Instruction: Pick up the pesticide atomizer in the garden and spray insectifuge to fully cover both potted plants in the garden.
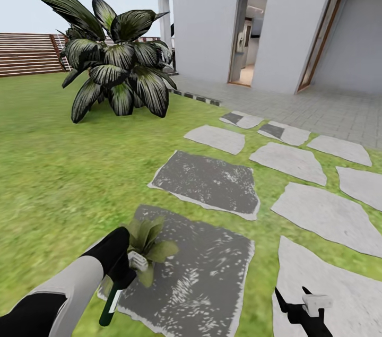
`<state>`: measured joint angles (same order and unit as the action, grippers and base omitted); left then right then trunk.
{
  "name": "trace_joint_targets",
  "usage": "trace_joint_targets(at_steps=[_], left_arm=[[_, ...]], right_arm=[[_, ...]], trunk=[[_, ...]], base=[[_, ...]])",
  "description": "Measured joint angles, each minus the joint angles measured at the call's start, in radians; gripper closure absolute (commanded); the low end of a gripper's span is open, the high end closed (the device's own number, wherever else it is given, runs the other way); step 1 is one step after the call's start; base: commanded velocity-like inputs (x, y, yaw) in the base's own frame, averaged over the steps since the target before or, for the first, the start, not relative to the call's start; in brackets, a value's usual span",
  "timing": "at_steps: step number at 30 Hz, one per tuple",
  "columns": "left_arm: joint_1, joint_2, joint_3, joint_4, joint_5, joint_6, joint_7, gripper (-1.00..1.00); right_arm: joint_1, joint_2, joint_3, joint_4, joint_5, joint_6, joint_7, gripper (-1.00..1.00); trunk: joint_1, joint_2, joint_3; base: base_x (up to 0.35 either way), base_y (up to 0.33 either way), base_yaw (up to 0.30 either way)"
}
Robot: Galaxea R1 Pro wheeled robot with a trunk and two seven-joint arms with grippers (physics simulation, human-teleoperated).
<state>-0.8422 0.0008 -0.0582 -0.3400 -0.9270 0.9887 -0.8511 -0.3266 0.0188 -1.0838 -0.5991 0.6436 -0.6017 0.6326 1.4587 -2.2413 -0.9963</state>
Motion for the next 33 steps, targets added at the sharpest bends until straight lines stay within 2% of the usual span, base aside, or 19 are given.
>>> trace_joint_targets(at_steps=[5,18,28,31,33], left_arm=[[0.002,-0.001,0.000,0.001,0.001,0.000,0.025,1.00],[0.000,-0.004,0.004,-0.031,0.008,0.001,0.028,1.00],[0.000,-0.007,0.004,-0.053,0.015,0.001,0.027,1.00],[0.000,-0.015,0.003,-0.053,0.009,0.001,0.027,1.00],[0.000,-0.011,-0.002,-0.051,0.003,-0.001,0.028,1.00]], right_arm=[[0.000,0.000,0.000,0.001,0.000,0.000,0.000,-1.00],[0.000,0.000,0.000,0.001,0.000,0.000,0.000,-1.00],[0.000,0.000,0.000,0.001,0.000,0.000,0.000,-1.00],[0.000,0.000,0.000,0.001,0.000,0.000,0.000,-1.00],[0.000,0.000,0.000,0.001,0.001,0.000,0.000,-1.00]], trunk=[[0.000,0.000,0.000],[0.000,0.000,0.000],[0.000,0.000,0.000],[0.000,0.000,0.000],[0.000,0.000,0.000]], base=[[0.004,0.000,0.000],[-0.002,-0.001,0.000],[-0.101,-0.060,0.000],[-0.002,-0.001,0.000],[0.000,0.000,0.000]])
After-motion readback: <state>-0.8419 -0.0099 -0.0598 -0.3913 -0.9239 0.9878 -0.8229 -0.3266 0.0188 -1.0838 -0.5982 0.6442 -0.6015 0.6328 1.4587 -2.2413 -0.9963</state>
